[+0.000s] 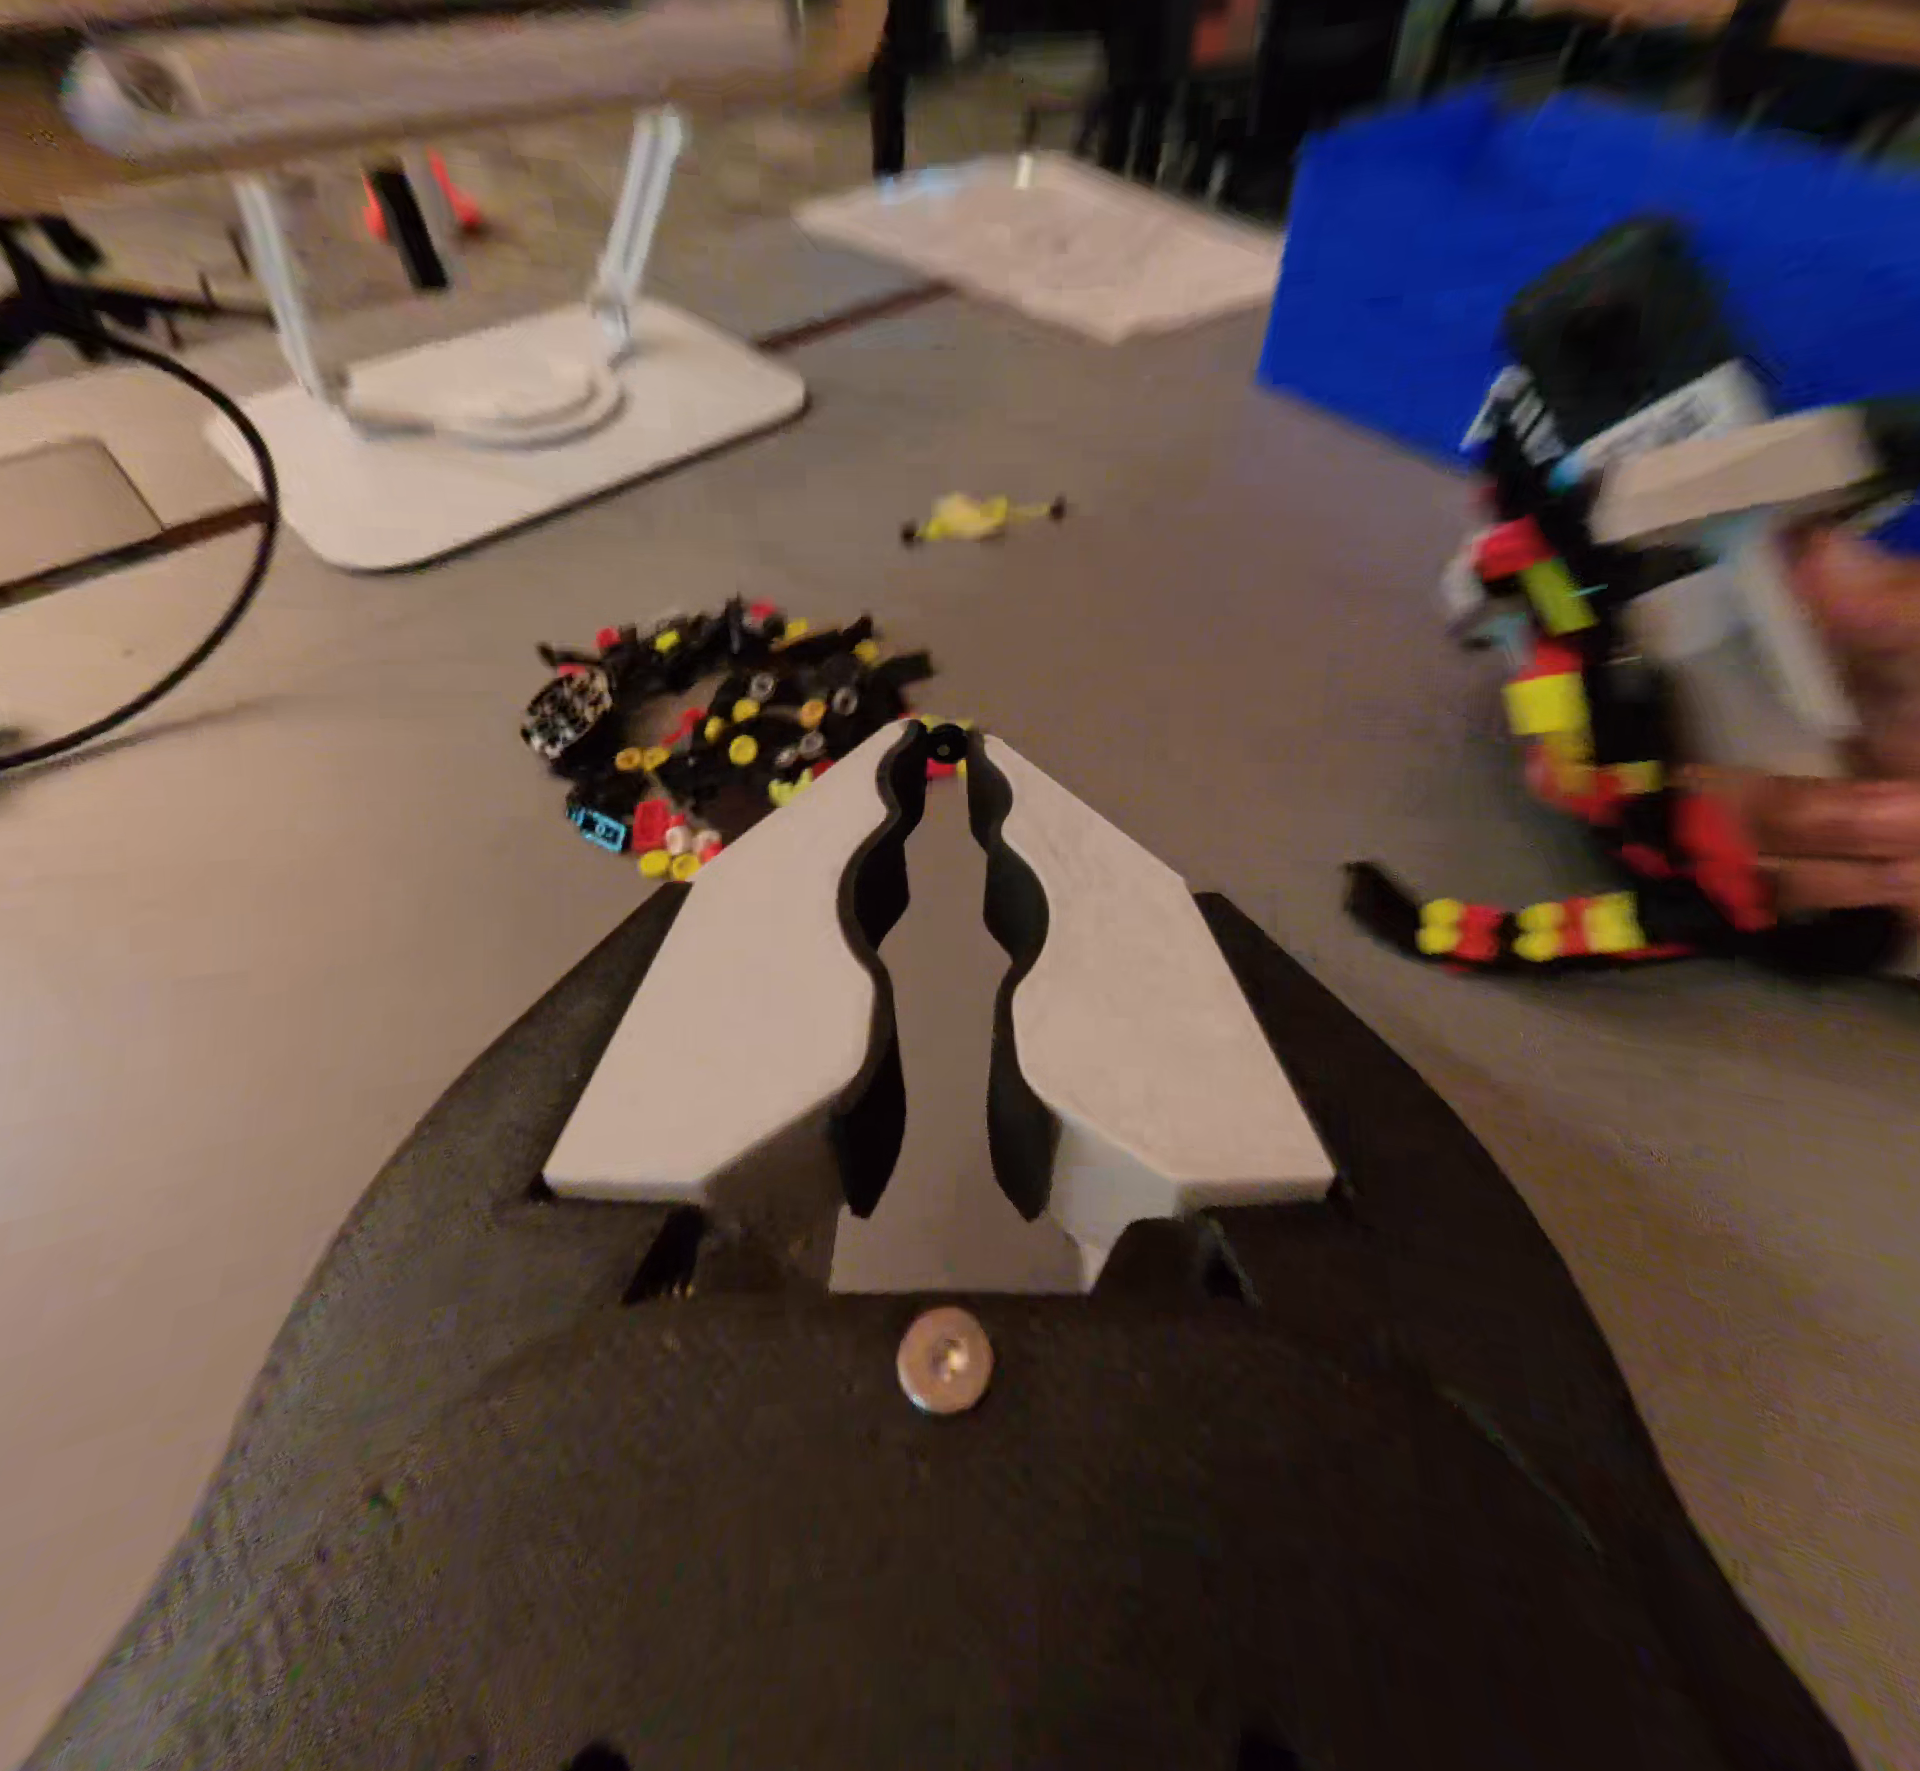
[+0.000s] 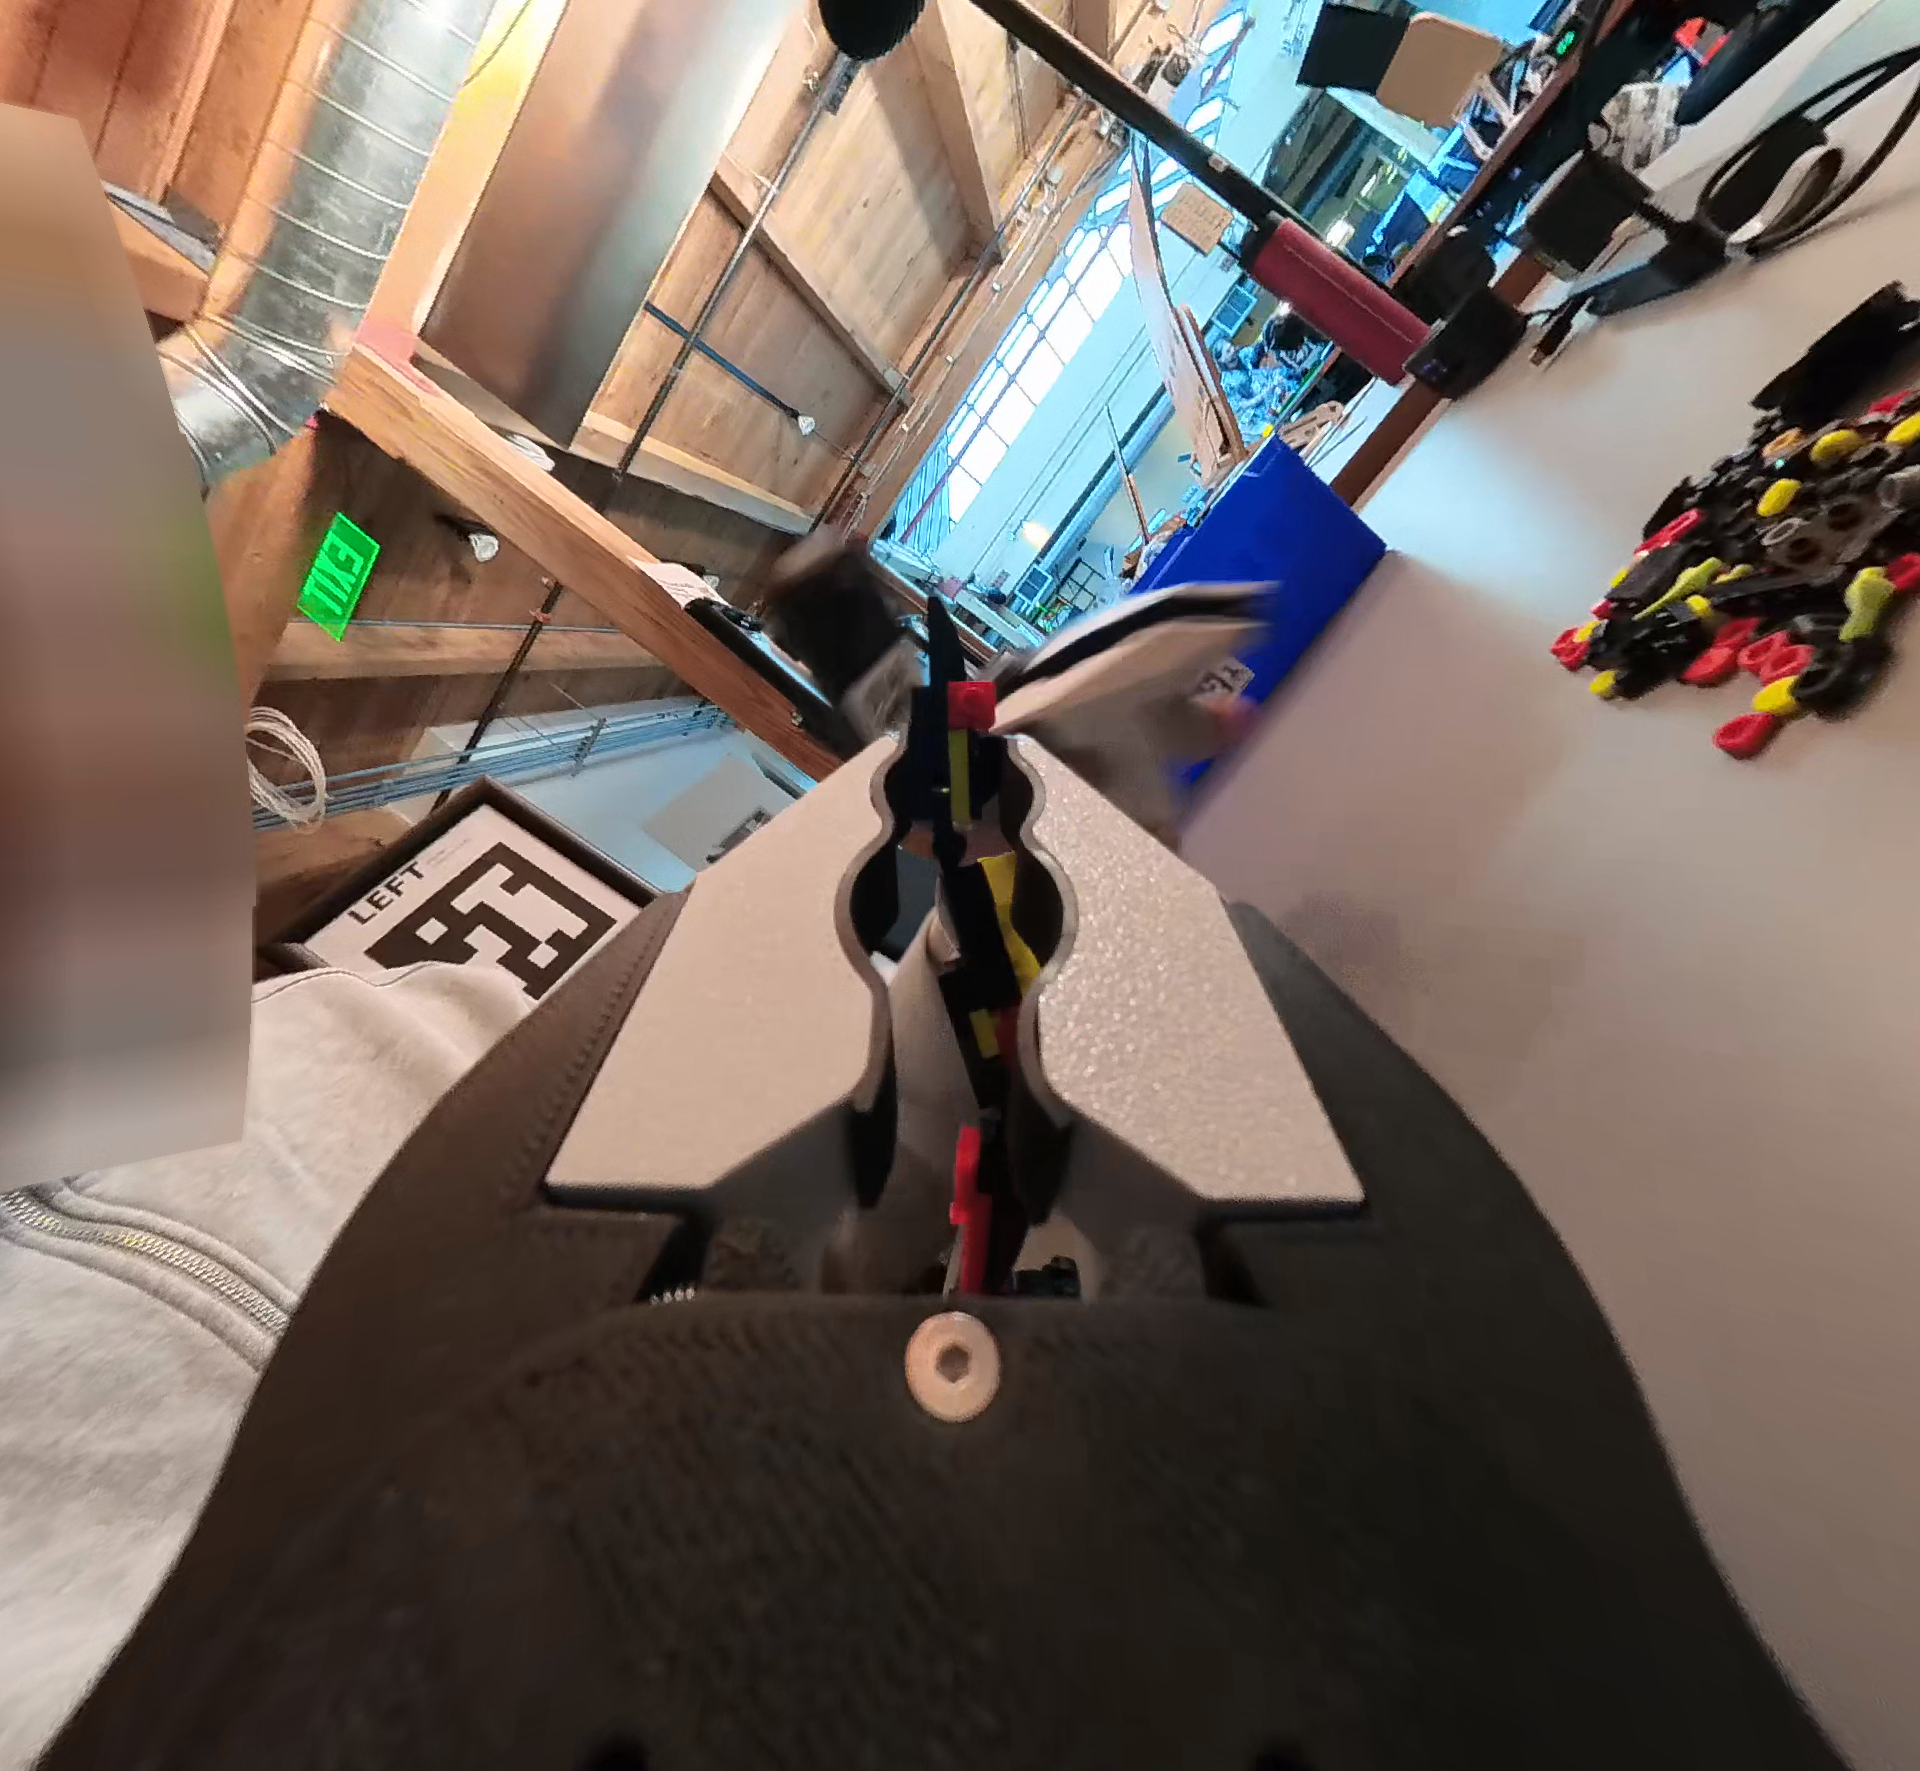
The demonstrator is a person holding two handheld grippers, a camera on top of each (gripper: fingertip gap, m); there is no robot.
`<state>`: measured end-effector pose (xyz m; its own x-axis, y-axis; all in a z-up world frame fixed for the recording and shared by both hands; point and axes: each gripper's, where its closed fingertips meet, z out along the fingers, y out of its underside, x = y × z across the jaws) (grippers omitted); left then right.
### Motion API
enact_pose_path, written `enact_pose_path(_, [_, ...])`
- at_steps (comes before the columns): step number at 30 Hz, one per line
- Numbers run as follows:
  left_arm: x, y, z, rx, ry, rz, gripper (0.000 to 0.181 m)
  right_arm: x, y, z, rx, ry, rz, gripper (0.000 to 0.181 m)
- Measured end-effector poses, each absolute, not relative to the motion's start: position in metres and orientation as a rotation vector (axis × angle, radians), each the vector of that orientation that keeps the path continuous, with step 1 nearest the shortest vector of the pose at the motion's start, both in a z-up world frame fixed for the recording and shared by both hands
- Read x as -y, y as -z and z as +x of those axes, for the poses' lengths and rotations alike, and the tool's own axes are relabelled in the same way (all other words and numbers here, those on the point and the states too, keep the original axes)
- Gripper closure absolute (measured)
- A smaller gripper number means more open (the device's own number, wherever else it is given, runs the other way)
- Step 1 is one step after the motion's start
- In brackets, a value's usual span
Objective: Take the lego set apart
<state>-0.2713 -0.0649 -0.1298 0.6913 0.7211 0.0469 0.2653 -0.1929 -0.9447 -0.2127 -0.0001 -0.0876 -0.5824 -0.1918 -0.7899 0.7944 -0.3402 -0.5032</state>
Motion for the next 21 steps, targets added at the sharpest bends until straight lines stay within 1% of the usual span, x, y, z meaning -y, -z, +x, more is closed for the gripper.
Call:
enact_pose_path(3, [0.058,0.160,-0.303,0.850,-0.491,-1.927,0.175,-0.001,0.087,-0.212,-1.225,1.972,0.838,0.168])
enact_pose_path(8, [0.046,0.182,-0.321,0.960,-0.386,-1.959,0.173,-0.002,0.088,-0.213,-1.223,1.976,0.842,0.168])
enact_pose_path(9, [0.048,0.181,-0.321,0.970,-0.404,-1.952,0.161,-0.002,0.088,-0.213,-1.224,1.975,0.841,0.168])
enact_pose_path(13, [0.051,0.166,-0.308,0.969,-0.398,-1.834,0.129,-0.003,0.088,-0.215,-1.206,1.975,0.845,0.168])
enact_pose_path(15, [0.054,0.159,-0.297,0.969,-0.392,-1.774,0.121,-0.004,0.088,-0.216,-1.192,1.979,0.848,0.168])
enact_pose_path(18, [0.045,0.139,-0.275,0.884,-0.380,-1.684,0.122,-0.005,0.082,-0.211,-1.143,1.976,0.788,0.169])
enact_pose_path(21, [0.019,0.114,-0.234,0.700,-0.280,-1.608,0.128,-0.006,0.071,-0.201,-1.042,1.932,0.676,0.168])
